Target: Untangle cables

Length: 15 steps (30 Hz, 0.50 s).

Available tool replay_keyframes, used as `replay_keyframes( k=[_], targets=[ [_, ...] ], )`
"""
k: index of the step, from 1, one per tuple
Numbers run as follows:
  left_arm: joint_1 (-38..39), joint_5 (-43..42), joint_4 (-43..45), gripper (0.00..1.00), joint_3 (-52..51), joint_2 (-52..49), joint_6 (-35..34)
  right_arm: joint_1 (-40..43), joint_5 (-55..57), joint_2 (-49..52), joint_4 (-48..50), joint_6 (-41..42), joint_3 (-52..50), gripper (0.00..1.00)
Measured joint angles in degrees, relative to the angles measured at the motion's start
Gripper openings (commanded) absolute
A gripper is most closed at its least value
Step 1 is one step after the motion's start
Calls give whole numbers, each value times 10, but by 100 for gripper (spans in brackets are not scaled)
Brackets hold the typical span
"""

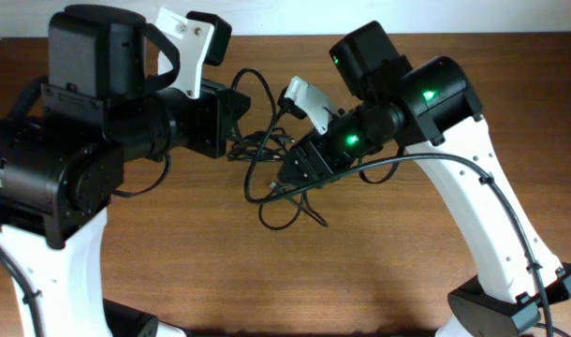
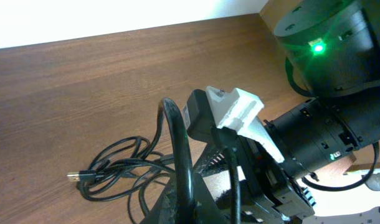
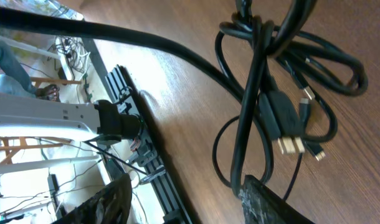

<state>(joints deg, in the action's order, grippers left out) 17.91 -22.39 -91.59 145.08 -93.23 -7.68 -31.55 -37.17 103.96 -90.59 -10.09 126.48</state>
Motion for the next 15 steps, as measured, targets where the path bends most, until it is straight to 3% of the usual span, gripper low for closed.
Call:
replay_keyframes(
  k=[5, 6, 9, 11, 12, 13, 15],
  targets=[
    [0, 16, 2, 2, 22, 0, 0, 0, 13, 3, 11, -3, 0, 51],
    [0, 17, -1, 2, 37, 0, 0, 0, 13, 5, 19, -2, 0, 48],
    [0, 17, -9, 2, 59, 0, -1, 0, 17, 8, 28, -6, 0, 18],
    [0, 16, -8, 1, 59, 0, -5, 0, 17, 8, 33, -4, 0, 20],
    [0, 15, -4, 1, 59, 0, -8, 0, 17, 8, 37, -4, 0, 17],
    [0, 12, 5, 1, 59, 0, -12, 0, 17, 9, 38, -3, 0, 4],
    [0, 6, 9, 2, 59, 0, -16, 0, 17, 9, 39, -4, 0, 4]
  ],
)
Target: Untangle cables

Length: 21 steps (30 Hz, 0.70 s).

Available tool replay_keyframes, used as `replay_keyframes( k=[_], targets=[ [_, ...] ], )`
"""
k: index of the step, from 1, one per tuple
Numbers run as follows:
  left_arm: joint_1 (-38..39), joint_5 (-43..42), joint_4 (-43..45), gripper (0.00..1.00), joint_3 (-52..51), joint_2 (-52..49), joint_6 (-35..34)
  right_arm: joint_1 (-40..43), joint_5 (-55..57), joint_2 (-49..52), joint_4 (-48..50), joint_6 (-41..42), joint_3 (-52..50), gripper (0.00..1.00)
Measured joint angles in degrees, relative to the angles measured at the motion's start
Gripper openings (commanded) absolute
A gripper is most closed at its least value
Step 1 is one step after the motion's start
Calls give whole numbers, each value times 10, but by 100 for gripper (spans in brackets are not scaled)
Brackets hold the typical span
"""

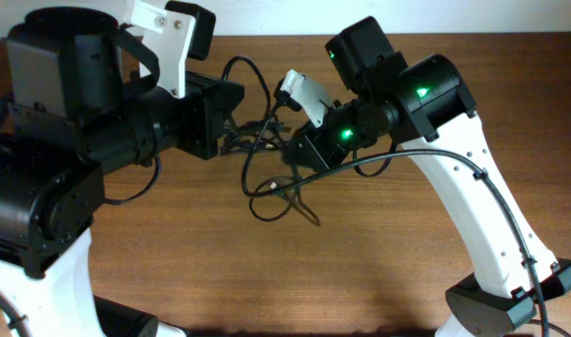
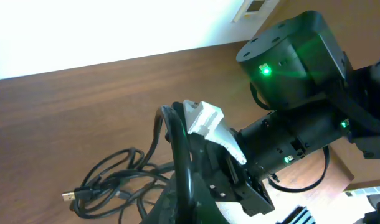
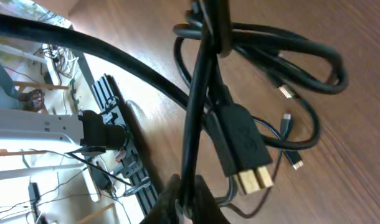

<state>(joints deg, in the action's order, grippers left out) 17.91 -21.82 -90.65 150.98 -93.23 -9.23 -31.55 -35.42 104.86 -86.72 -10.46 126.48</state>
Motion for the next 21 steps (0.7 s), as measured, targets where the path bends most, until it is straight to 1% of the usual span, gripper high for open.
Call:
replay_keyframes(
  k=[2, 6, 9, 11, 12, 15, 19, 21],
  targets=[
    [0, -2, 0, 2, 0, 0, 0, 0, 5, 0, 0, 0, 0, 4],
    [0, 10, 0, 5, 0, 0, 0, 16, 87, 0, 0, 28, 0, 4],
    [0, 58, -3, 6, 0, 6, -2, 87, 107, 2, 0, 48, 0, 4],
    [0, 104, -5, 6, 0, 31, -2, 144, 115, 2, -1, 64, 0, 4],
    [0, 144, -7, 6, 1, 54, -2, 175, 120, 2, -5, 71, 0, 4],
    [0, 231, -13, 7, 8, 96, -2, 226, 121, 3, -13, 75, 0, 4],
    [0, 256, -29, 7, 8, 97, -2, 274, 120, 3, -19, 76, 0, 4],
    [0, 250, -30, 6, 8, 97, -2, 257, 115, 3, -39, 77, 0, 4]
  ],
)
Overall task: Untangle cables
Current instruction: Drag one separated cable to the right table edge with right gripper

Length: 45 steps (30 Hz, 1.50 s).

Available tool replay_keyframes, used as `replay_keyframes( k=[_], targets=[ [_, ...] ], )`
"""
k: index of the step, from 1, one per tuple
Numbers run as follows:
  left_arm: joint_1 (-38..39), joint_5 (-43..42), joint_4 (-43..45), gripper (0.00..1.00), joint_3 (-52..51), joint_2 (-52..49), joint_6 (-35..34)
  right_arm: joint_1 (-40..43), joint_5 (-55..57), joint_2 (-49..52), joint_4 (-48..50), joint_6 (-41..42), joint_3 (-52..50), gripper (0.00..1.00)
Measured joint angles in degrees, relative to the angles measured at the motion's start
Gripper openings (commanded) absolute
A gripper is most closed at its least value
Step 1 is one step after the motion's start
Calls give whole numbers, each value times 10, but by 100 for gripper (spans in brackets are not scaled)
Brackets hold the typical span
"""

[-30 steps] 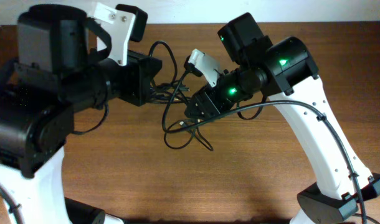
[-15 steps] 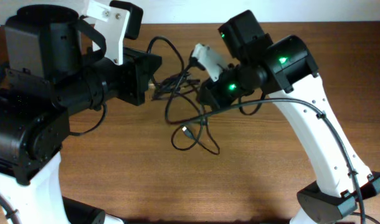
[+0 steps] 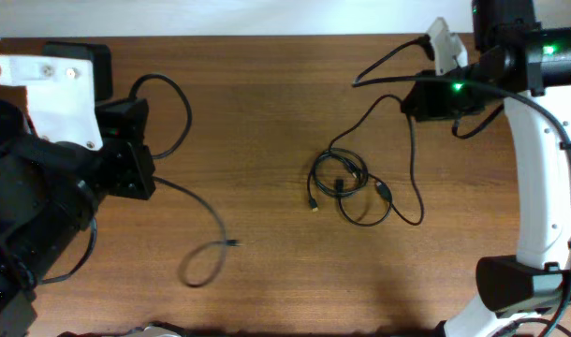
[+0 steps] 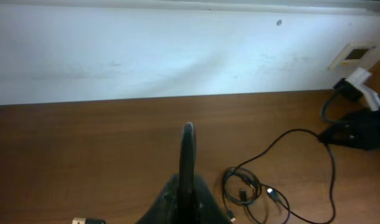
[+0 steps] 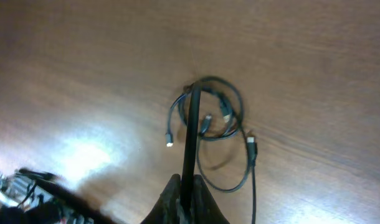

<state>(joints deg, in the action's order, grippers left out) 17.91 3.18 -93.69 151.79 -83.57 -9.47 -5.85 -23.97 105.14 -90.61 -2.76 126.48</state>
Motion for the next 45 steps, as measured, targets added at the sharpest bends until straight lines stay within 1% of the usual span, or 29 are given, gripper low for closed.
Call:
replay_keyframes(
  k=[2, 3, 4, 6, 8, 11, 12, 14, 16, 17, 18, 19, 20, 21, 22, 23, 24, 25, 26, 27, 28, 29, 30, 31, 33, 38, 42, 44, 45],
  targets=[
    [0, -24, 0, 7, 0, -2, 0, -58, -23, 0, 16, 0, 0, 4],
    [0, -34, 0, 6, 0, -6, 0, -97, -28, 0, 42, 0, 0, 60],
    [0, -45, -2, 6, 0, -13, 0, -130, -30, 1, 55, 0, 0, 78],
    [0, -60, -9, 6, 0, -26, 0, -158, -34, 0, 65, 10, 0, 84],
    [0, -73, -13, 0, 0, -36, -1, -157, -60, 1, 66, 10, 0, 84],
    [0, -84, -10, 1, 0, -44, -65, -156, -267, 1, 106, -87, 0, 82],
    [0, -101, -13, 1, 0, -56, -83, -156, -313, 1, 119, -110, 0, 79],
    [0, -141, -29, 1, 0, -82, -99, -158, -353, 1, 124, -134, 0, 78],
    [0, -183, -30, 1, -1, -110, -106, -167, -371, 1, 127, -150, 0, 63],
    [0, -199, -30, 1, -1, -116, -108, -176, -374, 1, 137, -155, 0, 59],
    [0, -228, -29, 0, -1, -127, -110, -187, -376, 1, 145, -159, 0, 50],
    [0, -243, -29, 1, -1, -134, -111, -192, -376, 1, 148, -160, 0, 4],
    [0, -269, -25, 2, -1, -139, -112, -192, -372, 1, 149, -163, 0, 8],
    [0, -277, -23, 1, -1, -139, -111, -192, -368, 1, 149, -166, 0, 41],
    [0, -297, -13, 1, -1, -139, -112, -192, -366, 1, 148, -163, 0, 16],
    [0, -305, -12, 9, -1, -139, -112, -192, -363, 1, 149, -166, 0, 4],
    [0, -313, -12, 43, -1, -139, -112, -192, -354, 1, 149, -168, 0, 4],
    [0, -316, -12, 40, -1, -139, -111, -192, -348, 1, 149, -167, 0, 4],
    [0, -320, -12, 23, -1, -139, -115, -192, -342, 1, 149, -167, 0, 4],
    [0, -321, -12, 22, -1, -139, -114, -192, -339, 1, 148, -167, 0, 4],
    [0, -316, -12, 32, -1, -139, -113, -189, -332, 1, 146, -167, 0, 4],
    [0, -312, -12, 57, -1, -139, -112, -187, -328, 1, 143, -167, 0, 4],
    [0, -307, -12, 60, -1, -139, -108, -181, -324, 1, 141, -167, 0, 4],
    [0, -299, -12, 67, -1, -139, -107, -175, -313, 1, 136, -167, 0, 4],
    [0, -285, -15, 73, -1, -139, -106, -157, -289, 1, 126, -167, 0, 4],
    [0, -250, -30, 73, -1, -139, -100, -43, -274, 1, 115, -165, 0, 4],
    [0, -233, -30, 73, -1, -139, -90, 129, -272, 1, 115, -93, 0, 4],
    [0, -229, -30, 74, -1, -139, -85, 275, -268, 1, 114, -47, 0, 4],
    [0, -227, -30, 73, -1, -139, -83, 320, -268, 2, 111, -37, 0, 4]
  ],
)
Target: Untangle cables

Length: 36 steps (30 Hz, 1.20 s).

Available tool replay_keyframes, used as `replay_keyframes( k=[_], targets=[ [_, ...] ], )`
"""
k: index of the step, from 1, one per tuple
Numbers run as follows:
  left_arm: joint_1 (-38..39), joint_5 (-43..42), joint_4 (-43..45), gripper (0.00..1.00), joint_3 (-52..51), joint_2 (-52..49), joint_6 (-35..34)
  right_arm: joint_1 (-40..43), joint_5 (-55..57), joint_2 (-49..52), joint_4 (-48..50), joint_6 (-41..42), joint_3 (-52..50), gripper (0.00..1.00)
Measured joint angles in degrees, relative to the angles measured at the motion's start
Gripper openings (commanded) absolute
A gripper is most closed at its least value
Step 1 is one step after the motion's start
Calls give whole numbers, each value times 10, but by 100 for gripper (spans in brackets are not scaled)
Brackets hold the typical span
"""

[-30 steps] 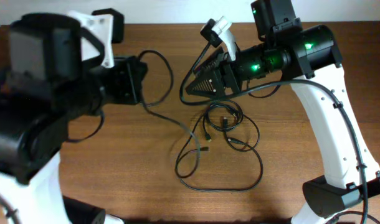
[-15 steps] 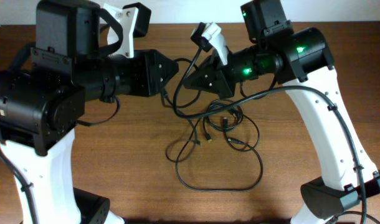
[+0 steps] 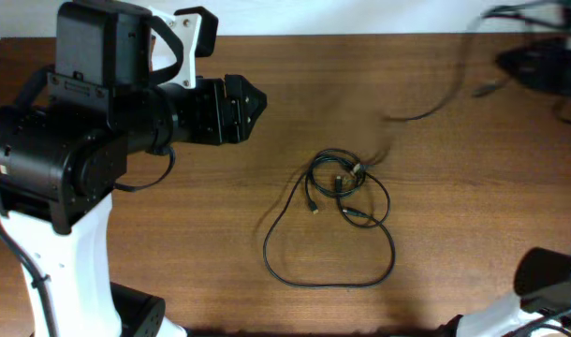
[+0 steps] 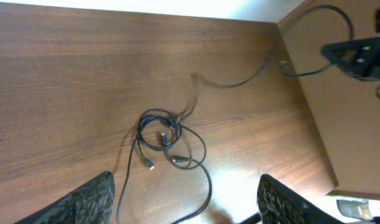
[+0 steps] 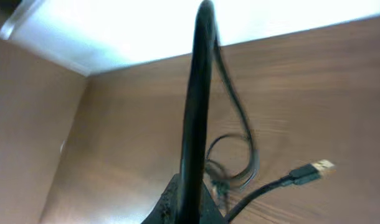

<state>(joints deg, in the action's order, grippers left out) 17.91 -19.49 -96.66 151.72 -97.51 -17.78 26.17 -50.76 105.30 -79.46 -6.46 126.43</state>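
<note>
A tangle of thin black cables (image 3: 344, 183) lies mid-table, and a long loop (image 3: 332, 279) runs out from it towards the front. My left gripper (image 3: 253, 96) hovers left of the tangle, open and empty; its fingers (image 4: 90, 199) stand wide apart in the left wrist view above the tangle (image 4: 160, 132). My right gripper (image 3: 524, 64), blurred, is at the far right corner. In its wrist view it (image 5: 190, 200) is shut on a thick black cable (image 5: 199, 93), whose USB plug (image 5: 314, 168) hangs free. That cable's trailing part (image 3: 426, 108) is a blur in the air.
The brown wooden table (image 3: 173, 234) ends at a white wall behind. The table's right edge (image 4: 308, 124) shows in the left wrist view. The left arm's bulky body (image 3: 89, 122) covers the table's left side.
My left gripper was shut on a cable at the far left; now it is open and empty nearer the middle. The right gripper has moved further right with its cable lifted.
Both grippers were first close together over the tangle, each among the cables. Then they were both shut on cables. Later they stood far apart, each holding a cable, the pile between them. Now the left holds nothing and the right holds one cable.
</note>
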Motion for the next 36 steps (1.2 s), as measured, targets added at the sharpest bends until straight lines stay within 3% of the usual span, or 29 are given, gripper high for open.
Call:
replay_keyframes(
  k=[3, 6, 8, 12, 13, 14, 19, 22, 24, 26, 30, 33, 36],
  targets=[
    [0, 6, 0, 75, 0, 0, 4, 145, 28, 0, -6, 13, 0, 4],
    [0, 9, 0, 75, 0, 0, 14, 269, 174, 0, 25, 30, 0, 4],
    [0, 9, 0, 75, 0, 0, 18, 301, 259, 0, 60, 58, 0, 4],
    [0, 9, 0, 75, 0, 0, 20, 318, 570, 7, 94, 171, 0, 4],
    [0, 9, 0, 75, 0, 0, 20, 318, 632, 23, 93, 196, 0, 86],
    [0, 9, 0, 74, 0, 0, 20, 318, 674, 45, 90, 213, 0, 99],
    [0, 9, 0, 75, 0, 0, 20, 318, 687, 149, 32, 225, 0, 99],
    [0, 9, 0, 75, 0, 0, 20, 308, 516, 149, 24, 187, 0, 99],
    [0, 9, 0, 75, 0, 0, 20, 257, 406, 149, 13, 139, 0, 99],
    [0, 9, 0, 75, 0, 0, 20, 151, 353, 120, 4, 122, 0, 99],
    [0, 9, 0, 72, 0, 0, 20, -103, 334, 21, -67, 114, 0, 99],
    [0, 9, 0, 71, 0, 0, 32, -269, 368, 15, -146, 109, 0, 99],
    [0, 9, 0, 69, 0, 0, 35, -372, 377, 15, -175, 109, 0, 99]
  ],
)
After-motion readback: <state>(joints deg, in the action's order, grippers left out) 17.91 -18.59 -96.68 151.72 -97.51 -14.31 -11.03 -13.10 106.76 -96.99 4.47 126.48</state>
